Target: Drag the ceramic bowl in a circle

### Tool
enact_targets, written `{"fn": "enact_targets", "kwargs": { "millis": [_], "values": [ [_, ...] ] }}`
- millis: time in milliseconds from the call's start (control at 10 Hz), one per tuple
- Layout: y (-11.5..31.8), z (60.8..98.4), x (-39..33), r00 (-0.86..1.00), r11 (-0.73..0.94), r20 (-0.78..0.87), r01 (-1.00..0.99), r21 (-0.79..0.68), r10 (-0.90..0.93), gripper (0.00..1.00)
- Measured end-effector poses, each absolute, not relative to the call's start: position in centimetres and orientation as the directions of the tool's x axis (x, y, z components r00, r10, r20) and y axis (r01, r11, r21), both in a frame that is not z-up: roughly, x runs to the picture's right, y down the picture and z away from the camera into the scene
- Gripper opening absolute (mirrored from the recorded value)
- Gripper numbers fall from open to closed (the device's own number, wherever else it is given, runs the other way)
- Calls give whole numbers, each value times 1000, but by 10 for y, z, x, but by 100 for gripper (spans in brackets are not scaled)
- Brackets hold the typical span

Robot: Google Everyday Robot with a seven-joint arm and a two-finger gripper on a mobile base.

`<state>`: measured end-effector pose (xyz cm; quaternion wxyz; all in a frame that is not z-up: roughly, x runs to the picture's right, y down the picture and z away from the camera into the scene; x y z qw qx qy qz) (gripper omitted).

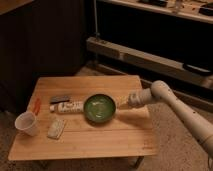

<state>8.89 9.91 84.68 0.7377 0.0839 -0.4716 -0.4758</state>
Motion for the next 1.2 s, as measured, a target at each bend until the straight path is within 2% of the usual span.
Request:
{"fn": "enact_targets", "kwargs": {
  "millis": [200,400,500,600,800,1200],
  "values": [
    [101,838,82,43,462,577,650,604,-816,31],
    [95,822,79,-7,395,544,679,619,-839,54],
    [96,821,77,-24,371,533,692,620,-846,61],
    [101,823,73,-50,331,515,713,618,-856,73],
    [108,831,68,-76,288,501,740,608,-862,80],
    [112,841,68,-78,276,501,756,594,-862,80]
  ]
}}
